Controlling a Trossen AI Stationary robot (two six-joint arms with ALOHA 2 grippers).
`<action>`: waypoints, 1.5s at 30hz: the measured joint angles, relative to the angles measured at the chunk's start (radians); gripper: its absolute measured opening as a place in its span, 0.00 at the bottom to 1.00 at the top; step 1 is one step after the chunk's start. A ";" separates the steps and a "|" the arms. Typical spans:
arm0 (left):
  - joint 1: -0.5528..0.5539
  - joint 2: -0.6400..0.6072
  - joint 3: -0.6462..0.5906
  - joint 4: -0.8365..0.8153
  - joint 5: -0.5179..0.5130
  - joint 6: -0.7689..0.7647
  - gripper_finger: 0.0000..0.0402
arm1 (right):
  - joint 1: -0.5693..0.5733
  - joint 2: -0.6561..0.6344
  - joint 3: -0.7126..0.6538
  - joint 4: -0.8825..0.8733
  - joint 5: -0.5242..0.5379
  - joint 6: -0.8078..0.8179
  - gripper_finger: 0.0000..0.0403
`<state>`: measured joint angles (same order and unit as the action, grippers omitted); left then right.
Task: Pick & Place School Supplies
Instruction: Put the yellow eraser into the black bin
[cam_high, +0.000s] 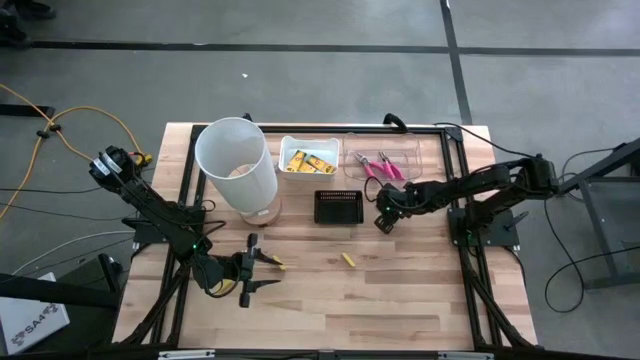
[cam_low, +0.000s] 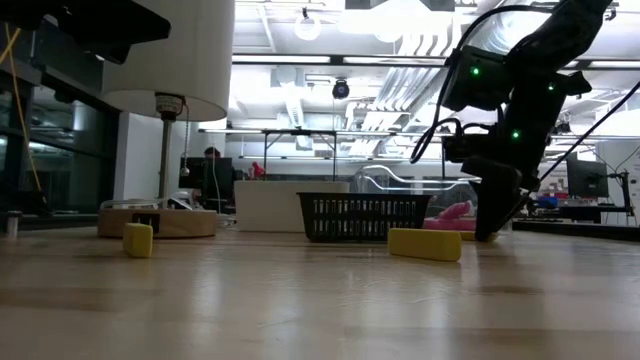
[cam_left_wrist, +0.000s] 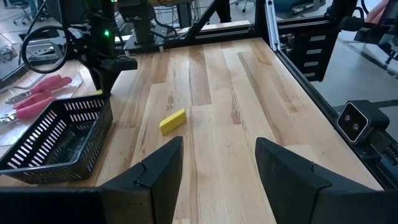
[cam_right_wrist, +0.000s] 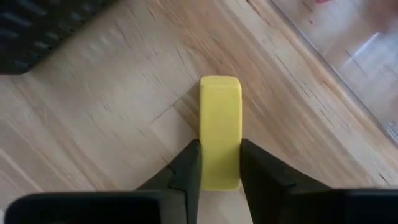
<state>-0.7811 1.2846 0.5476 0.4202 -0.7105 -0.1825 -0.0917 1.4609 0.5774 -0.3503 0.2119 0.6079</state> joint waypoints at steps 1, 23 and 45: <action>0.000 0.000 0.000 0.000 0.000 0.000 0.48 | 0.000 0.000 0.000 0.001 0.000 0.000 0.21; 0.000 0.000 0.000 0.000 0.000 0.000 0.48 | 0.149 -0.146 -0.005 -0.005 -0.042 0.106 0.20; 0.000 0.000 0.000 0.000 0.000 0.000 0.48 | 0.091 -0.168 -0.002 0.410 -0.075 -0.023 0.20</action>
<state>-0.7811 1.2846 0.5472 0.4206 -0.7107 -0.1825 -0.0010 1.2931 0.5751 0.0601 0.1367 0.5854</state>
